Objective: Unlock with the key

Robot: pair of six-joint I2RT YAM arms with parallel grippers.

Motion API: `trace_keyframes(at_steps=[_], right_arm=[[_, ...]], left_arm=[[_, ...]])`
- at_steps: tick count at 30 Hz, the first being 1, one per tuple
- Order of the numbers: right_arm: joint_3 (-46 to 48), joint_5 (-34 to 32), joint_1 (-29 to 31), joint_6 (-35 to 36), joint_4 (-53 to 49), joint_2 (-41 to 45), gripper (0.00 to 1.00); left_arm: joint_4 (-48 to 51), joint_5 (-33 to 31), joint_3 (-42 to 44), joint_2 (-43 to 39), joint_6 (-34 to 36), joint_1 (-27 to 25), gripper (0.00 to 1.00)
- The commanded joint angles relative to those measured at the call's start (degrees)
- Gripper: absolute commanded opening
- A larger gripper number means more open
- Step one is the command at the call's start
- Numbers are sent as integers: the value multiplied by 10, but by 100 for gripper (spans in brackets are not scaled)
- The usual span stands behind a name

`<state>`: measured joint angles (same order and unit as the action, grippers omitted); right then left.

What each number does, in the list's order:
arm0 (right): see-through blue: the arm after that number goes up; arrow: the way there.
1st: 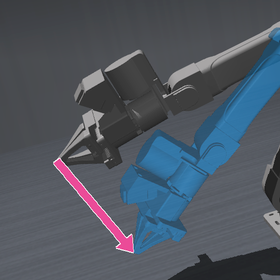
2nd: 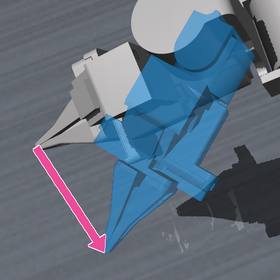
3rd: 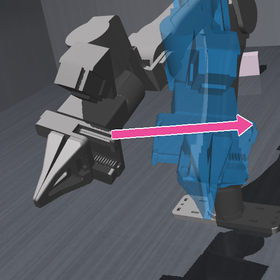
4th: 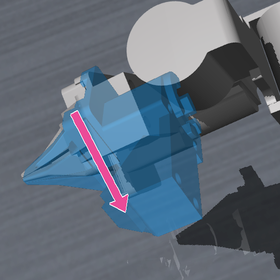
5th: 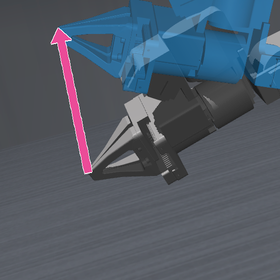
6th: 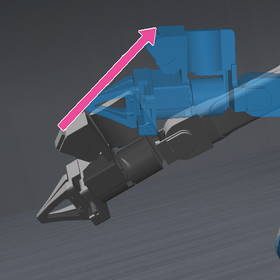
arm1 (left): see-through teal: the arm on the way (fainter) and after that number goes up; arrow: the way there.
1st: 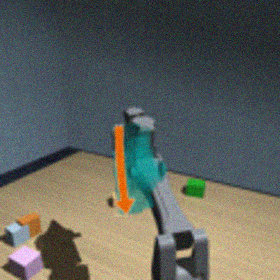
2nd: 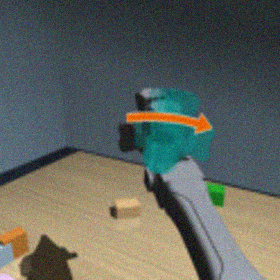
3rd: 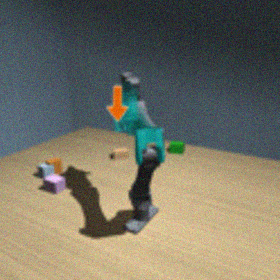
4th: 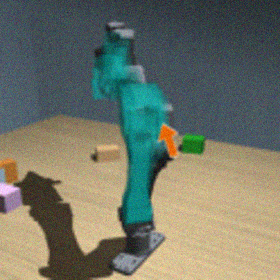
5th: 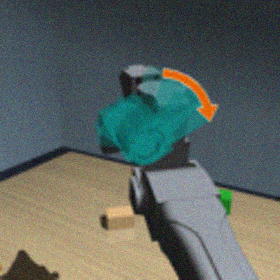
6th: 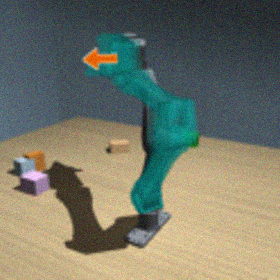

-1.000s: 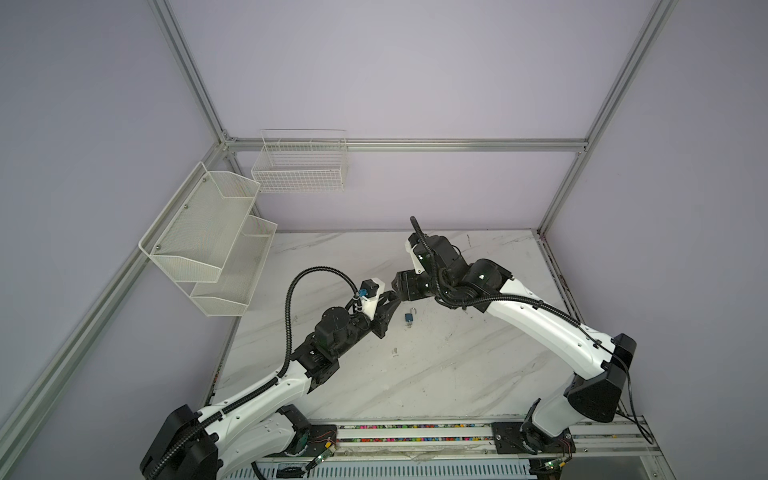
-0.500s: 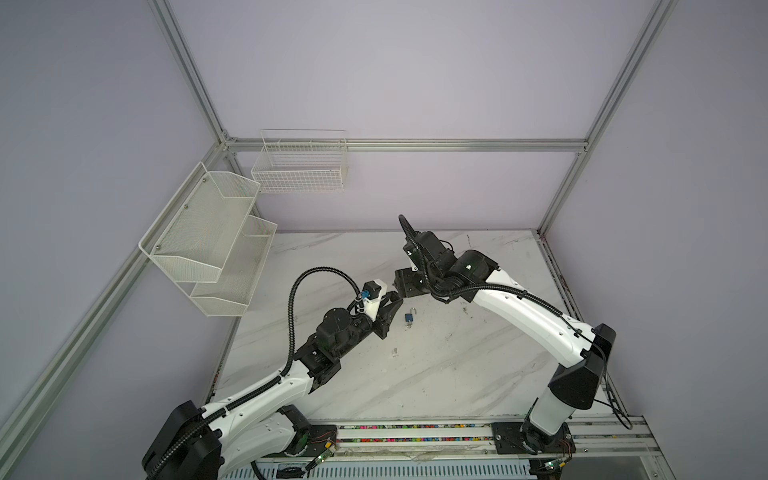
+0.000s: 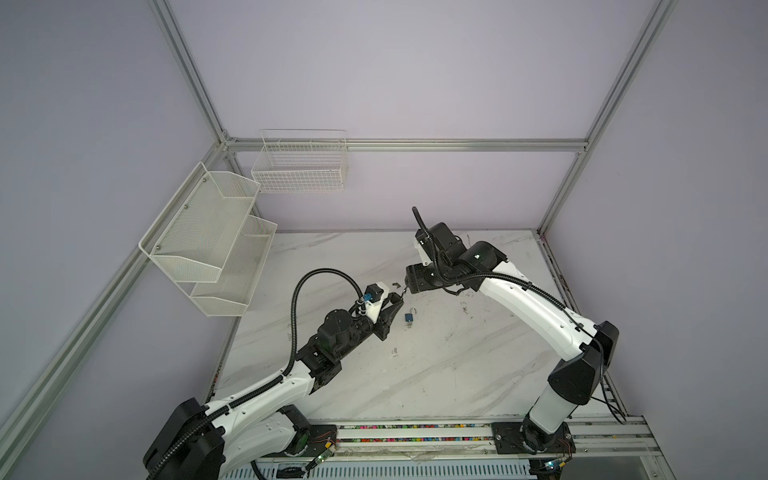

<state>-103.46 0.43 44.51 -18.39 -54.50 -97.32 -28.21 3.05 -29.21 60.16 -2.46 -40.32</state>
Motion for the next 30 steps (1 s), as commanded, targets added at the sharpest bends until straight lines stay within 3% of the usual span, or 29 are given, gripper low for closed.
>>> trace_keyframes(at_steps=[1, 8, 14, 18, 30], right_arm=[[23, 19, 0, 27, -11, 31, 70], [0, -19, -3, 32, -18, 49, 70], [-28, 31, -3, 38, 3, 15, 70], [-11, 30, -4, 41, 7, 8, 71], [43, 68, -17, 47, 3, 45, 71]], left_arm=[[-54, -1, 10, 3, 11, -1, 0], [-62, 18, 14, 4, 10, -1, 0], [-59, 30, 6, 11, 8, -1, 0], [-54, 8, -1, 4, 7, -1, 0], [-70, -10, 5, -4, -1, -1, 0]])
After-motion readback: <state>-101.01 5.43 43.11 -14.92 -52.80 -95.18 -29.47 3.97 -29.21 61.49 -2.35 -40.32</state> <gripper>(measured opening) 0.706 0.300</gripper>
